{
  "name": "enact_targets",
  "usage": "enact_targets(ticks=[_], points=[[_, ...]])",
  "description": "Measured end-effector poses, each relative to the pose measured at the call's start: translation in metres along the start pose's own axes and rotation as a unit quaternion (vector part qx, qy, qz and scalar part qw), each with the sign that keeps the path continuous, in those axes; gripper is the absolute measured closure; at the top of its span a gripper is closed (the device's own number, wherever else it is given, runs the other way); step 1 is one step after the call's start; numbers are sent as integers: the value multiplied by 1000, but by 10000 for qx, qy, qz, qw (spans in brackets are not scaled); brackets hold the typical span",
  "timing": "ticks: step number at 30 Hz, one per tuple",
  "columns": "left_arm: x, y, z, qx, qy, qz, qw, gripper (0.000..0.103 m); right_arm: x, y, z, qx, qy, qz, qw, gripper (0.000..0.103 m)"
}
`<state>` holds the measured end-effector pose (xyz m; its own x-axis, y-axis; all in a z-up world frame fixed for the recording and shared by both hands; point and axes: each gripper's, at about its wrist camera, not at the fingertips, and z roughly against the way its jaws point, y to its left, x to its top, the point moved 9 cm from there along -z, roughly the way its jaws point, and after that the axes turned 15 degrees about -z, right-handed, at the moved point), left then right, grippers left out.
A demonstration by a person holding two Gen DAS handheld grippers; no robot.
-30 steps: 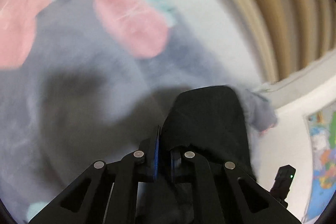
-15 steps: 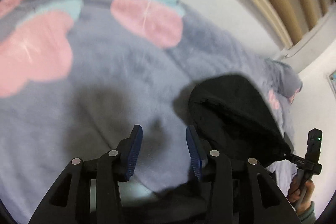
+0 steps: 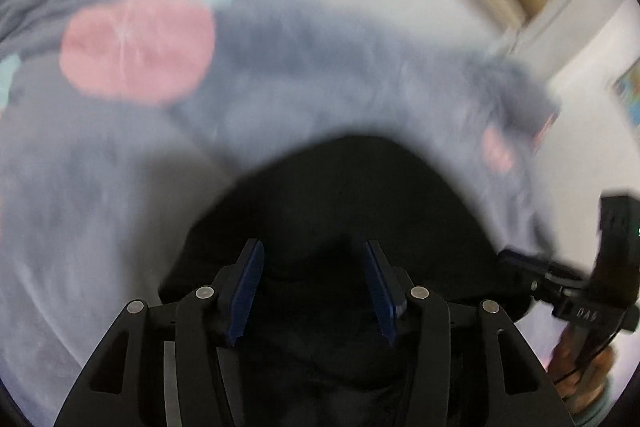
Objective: Fold large clothes
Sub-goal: 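Lift the hood with both grippers and pull it toward the hem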
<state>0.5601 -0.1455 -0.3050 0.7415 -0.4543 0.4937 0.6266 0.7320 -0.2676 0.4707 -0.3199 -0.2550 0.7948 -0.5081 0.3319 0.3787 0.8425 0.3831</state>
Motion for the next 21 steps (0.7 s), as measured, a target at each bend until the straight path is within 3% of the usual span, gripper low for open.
enact_targets(ticks=[2,5,8,12,17,21], points=[[-26,4,-21,52,381,-37,9993,50,-18,-13,-33,-241,377,47,9990,49],[-41,9,-36,255,353,-53,9990,50,-46,-33,-72,-530,766,67,9956,49],[-40,5,-39,680,438,-290,9963,50,-52,-42,-88,-480,722,-13,9962,50],[-37,1,-23,747,364,-348,9959,50,-49,-39,-82,-559,769,87,9954,50],[-13,-14,42,481,-406,-519,9967,50,-39,-40,-41,-149,582,-66,9982,48],[9,-5,66,527,-663,-513,9951,49,-20,-48,-15,-619,127,194,9978,47]])
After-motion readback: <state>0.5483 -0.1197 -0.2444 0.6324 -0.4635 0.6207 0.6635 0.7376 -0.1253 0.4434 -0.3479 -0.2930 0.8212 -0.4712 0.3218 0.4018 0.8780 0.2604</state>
